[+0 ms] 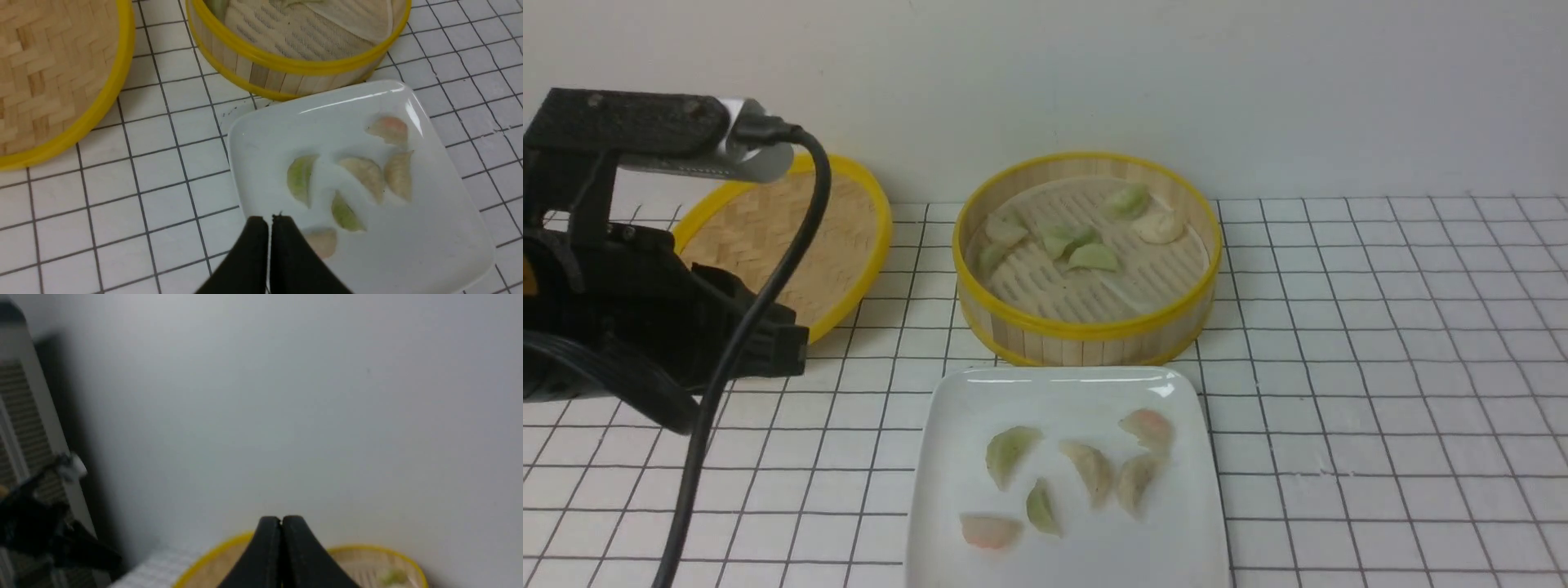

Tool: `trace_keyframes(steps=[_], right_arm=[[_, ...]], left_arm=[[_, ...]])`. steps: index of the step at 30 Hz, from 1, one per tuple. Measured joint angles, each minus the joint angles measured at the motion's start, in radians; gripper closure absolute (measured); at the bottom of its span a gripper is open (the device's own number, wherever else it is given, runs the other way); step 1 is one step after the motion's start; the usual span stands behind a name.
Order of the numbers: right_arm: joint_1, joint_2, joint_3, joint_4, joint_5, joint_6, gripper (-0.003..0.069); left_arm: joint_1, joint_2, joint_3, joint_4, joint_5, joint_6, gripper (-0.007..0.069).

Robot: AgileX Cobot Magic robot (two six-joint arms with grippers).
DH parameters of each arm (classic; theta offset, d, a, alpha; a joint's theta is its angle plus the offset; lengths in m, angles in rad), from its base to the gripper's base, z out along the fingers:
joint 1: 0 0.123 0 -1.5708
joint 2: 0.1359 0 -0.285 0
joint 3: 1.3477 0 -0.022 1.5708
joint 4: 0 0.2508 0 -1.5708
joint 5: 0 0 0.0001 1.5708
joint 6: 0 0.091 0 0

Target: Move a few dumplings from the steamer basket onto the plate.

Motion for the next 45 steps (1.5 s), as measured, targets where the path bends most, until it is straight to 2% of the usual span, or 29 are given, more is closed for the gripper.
trace_keyframes(steps=[1,3,7,13,19,23,33,39,42,45], right_arm=[[0.000,-0.014,0.015,-0.014,-0.009,0.020,0.0673],[0.000,-0.043,0.075,-0.106,-0.012,0.167,0.0673],[0.001,-0.043,0.090,-0.156,-0.009,0.248,0.0673],[0.001,-0.043,0.096,-0.174,-0.009,0.263,0.0673],[0.001,-0.043,0.096,-0.177,-0.007,0.266,0.0673],[0.001,-0.043,0.096,-0.185,-0.007,0.266,0.0673],[0.001,-0.043,0.096,-0.192,-0.005,0.271,0.0673],[0.001,-0.043,0.096,-0.192,-0.005,0.271,0.0673],[0.001,-0.043,0.096,-0.193,-0.005,0.271,0.0673],[0.001,-0.043,0.096,-0.193,-0.005,0.271,0.0673]], left_arm=[[0.000,0.003,0.000,0.000,-0.002,0.000,0.0631],[-0.001,0.002,0.000,-0.011,-0.021,0.002,0.0631],[-0.001,-0.003,0.002,-0.006,-0.034,0.002,0.0631],[-0.001,-0.145,0.059,0.015,-0.039,0.004,0.0631],[-0.001,-0.379,0.176,0.025,-0.156,0.004,0.0631],[-0.001,-0.475,0.188,0.025,-0.168,0.004,0.0631],[-0.001,-0.531,0.189,0.028,-0.168,0.006,0.0631],[-0.001,-0.533,0.200,0.078,-0.175,0.044,0.0631],[0.013,-0.563,0.258,0.144,-0.212,0.055,0.0631],[0.083,-0.648,0.413,0.181,-0.313,0.057,0.0631]])
